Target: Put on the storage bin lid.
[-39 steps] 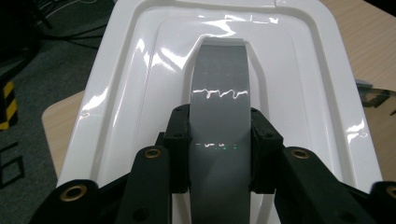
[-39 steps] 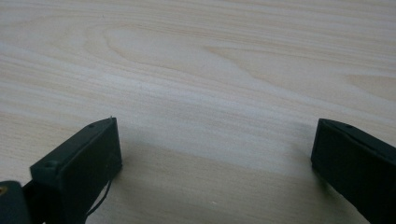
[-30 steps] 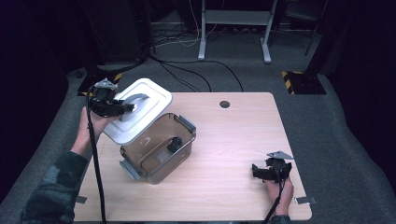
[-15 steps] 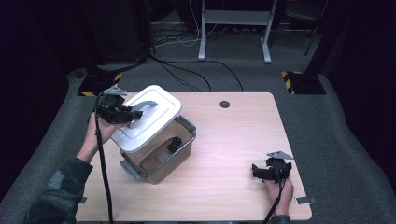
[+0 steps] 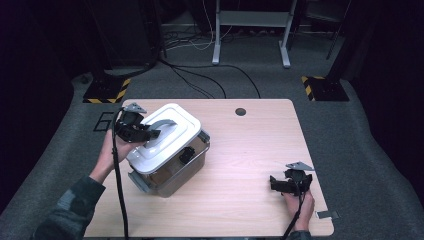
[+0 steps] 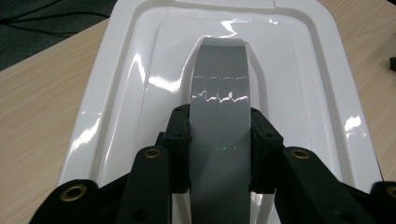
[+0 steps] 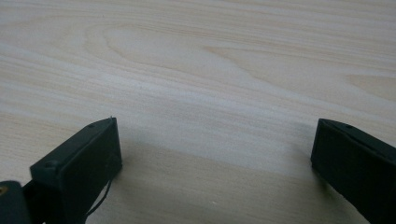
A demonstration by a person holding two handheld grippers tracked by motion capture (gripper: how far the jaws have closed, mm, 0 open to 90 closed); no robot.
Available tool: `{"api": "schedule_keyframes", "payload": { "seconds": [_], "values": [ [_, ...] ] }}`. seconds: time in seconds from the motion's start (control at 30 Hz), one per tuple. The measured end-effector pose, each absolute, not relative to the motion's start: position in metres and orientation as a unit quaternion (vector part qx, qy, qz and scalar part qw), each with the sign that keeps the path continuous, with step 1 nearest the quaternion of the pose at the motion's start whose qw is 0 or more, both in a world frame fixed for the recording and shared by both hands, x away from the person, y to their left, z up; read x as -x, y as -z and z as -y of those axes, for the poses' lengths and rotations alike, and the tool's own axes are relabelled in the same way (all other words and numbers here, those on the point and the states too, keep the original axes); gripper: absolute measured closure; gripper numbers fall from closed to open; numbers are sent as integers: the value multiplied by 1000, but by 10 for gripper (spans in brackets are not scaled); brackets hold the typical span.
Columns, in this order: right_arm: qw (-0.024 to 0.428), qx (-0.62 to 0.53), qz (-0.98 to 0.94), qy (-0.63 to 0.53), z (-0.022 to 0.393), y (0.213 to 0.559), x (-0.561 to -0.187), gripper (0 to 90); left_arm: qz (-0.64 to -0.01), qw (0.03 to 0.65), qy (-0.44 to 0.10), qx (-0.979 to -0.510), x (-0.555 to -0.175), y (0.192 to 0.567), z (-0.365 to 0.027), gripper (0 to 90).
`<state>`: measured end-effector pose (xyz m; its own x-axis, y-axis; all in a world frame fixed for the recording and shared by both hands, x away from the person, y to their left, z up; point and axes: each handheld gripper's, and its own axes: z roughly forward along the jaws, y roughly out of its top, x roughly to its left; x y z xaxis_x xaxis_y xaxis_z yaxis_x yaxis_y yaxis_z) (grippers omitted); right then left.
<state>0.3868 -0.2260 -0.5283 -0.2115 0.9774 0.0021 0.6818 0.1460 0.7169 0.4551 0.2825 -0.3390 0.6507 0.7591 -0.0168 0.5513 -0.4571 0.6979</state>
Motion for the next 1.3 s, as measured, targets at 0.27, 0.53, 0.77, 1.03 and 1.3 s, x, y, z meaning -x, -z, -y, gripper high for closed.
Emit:
{"api": "schedule_keyframes", "payload": {
  "seconds": [0.27, 0.53, 0.77, 1.03, 1.3],
  "values": [
    [243, -579, -717, -303, 226, 528, -387, 9, -384, 334, -140, -849, -449, 349, -270, 666],
    [243, -579, -717, -303, 226, 528, -387, 9, -383, 324, -129, -856, -446, 360, -262, 665],
    [243, -579, -717, -303, 226, 528, -387, 9, -384, 325, -123, -855, -444, 368, -258, 664],
    [243, -579, -717, -303, 226, 528, -387, 9, -385, 327, -123, -854, -438, 369, -258, 663],
    [244, -579, -717, -303, 226, 528, -387, 9, -379, 323, -134, -857, -433, 373, -253, 656]
  ]
}}
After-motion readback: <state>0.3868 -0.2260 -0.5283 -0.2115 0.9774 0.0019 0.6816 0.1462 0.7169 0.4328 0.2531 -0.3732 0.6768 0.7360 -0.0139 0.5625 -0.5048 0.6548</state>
